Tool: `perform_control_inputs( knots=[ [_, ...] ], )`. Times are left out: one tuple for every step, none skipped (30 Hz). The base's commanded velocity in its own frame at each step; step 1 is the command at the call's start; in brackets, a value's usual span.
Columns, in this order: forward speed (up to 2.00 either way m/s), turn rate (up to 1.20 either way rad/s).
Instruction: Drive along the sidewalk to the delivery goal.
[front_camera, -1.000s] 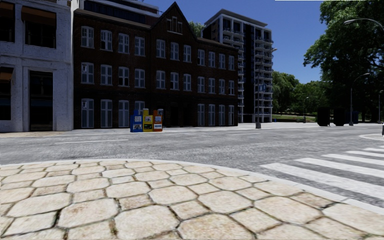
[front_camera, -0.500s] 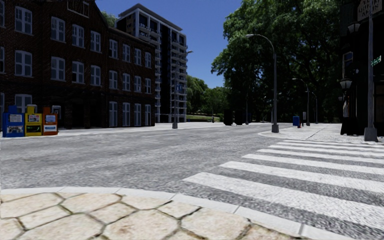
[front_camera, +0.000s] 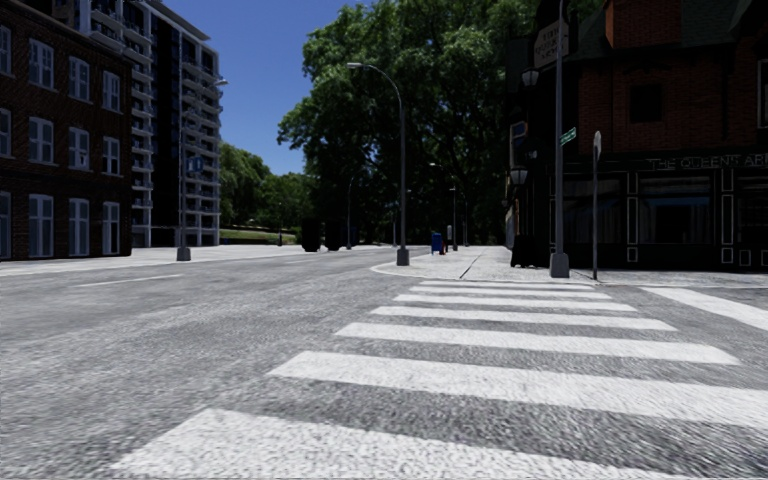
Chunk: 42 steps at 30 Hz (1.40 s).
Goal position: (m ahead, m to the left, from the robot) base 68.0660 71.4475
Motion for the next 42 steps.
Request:
perform_control_inputs(
  knots=[
    [2.0,0.0],
    [2.0,0.0],
    [2.0,0.0],
    [2.0,0.0],
    [2.0,0.0],
    [2.0,0.0],
    [2.0,0.0],
    [2.0,0.0],
    [2.0,0.0],
    [2.0,-0.39],
    [2.0,-0.39],
    [2.0,-1.2],
    [2.0,-1.2],
    [2.0,-1.2],
    [2.0,-1.2],
    [2.0,-1.2],
    [2.0,-1.2],
    [2.0,-1.2],
    [2.0,-1.2],
    [2.0,-0.8],
    [2.0,-0.06],
    [2.0,0.0],
    [2.0,0.0],
    [2.0,0.0],
    [2.0,0.0],
    [2.0,0.0],
    [2.0,0.0],
    [2.0,0.0],
    [2.0,0.0],
    [2.0,0.0],
    [2.0,0.0],
    [2.0,0.0],
    [2.0,0.0],
    [2.0,0.0],
    [2.0,0.0],
    [2.0,0.0],
    [2.0,0.0],
    [2.0,0.0],
    [2.0,0.0],
    [2.0,0.0],
    [2.0,0.0],
    [2.0,-0.75]
  ],
)
